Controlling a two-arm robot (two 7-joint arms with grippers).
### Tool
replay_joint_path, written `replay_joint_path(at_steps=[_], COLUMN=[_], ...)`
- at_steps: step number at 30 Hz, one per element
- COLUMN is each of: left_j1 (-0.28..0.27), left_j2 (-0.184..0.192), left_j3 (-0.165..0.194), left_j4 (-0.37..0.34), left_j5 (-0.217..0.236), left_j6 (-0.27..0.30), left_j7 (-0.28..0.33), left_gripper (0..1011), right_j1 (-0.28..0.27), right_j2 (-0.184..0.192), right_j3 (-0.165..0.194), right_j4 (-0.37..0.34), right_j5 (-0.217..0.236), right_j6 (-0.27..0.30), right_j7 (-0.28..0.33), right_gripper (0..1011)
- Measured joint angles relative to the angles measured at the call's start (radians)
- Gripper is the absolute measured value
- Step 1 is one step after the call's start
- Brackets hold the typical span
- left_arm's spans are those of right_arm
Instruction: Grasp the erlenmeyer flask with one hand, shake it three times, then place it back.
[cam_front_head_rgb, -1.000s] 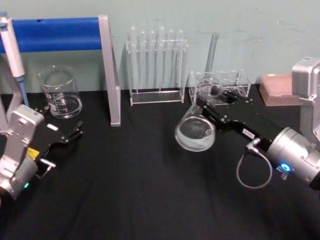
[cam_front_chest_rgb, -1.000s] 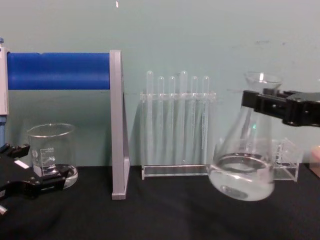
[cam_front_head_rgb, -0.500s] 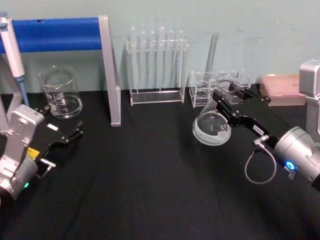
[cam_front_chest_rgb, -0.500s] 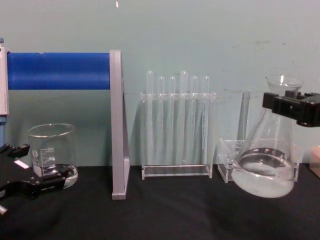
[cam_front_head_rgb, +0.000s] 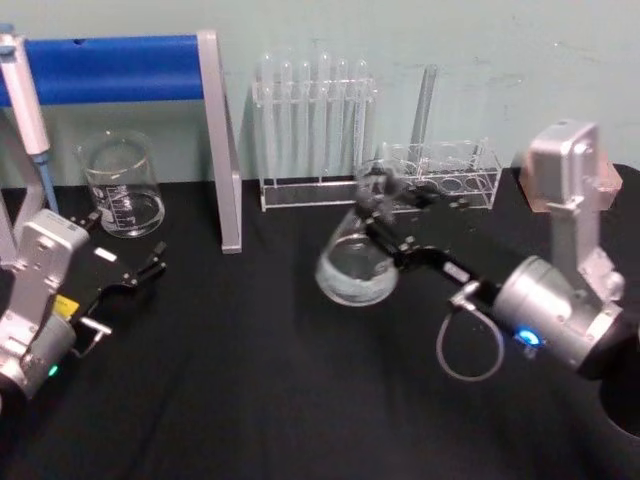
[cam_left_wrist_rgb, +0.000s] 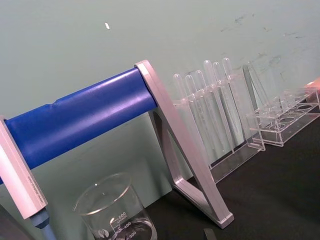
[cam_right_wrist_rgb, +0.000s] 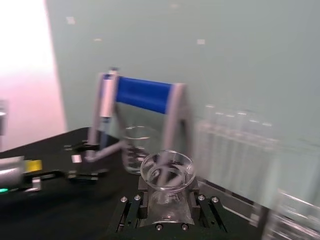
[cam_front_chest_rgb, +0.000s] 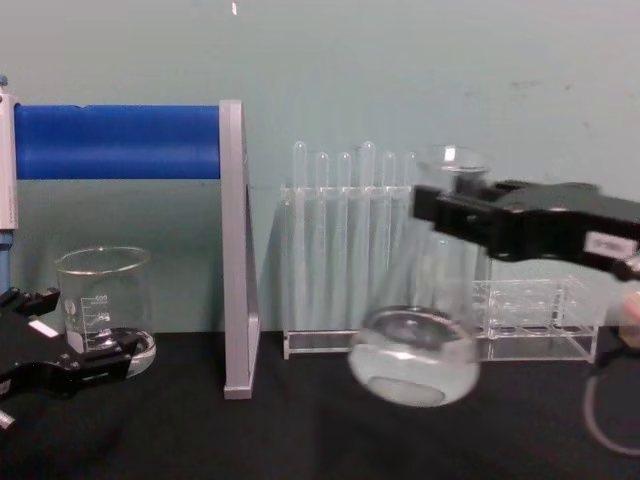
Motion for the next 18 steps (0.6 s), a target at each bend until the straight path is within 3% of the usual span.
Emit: replay_joint_path(at_steps=[5,12,18], left_j1=[0.0,0.0,0.0], left_j2=[0.0,0.0,0.0], left_j3=[0.0,0.0,0.0], left_j4=[0.0,0.0,0.0], left_j5=[0.0,0.0,0.0], left_j6=[0.0,0.0,0.0], left_j7=[0.0,0.0,0.0], left_gripper=[1001,1001,1001], right_j1=[0.043,0.079,0.085], right_j2=[-0.016,-0.028,-0.028], right_j3=[-0.056,-0.107,-0.113], right_j4=[0.021,0.046,0.053], right_j5=[-0.006,-0.005,0.0], right_j6=[-0.005,-0.01,-0.018], right_j7=[0.078,0.133,0.134], right_gripper=[447,447,447])
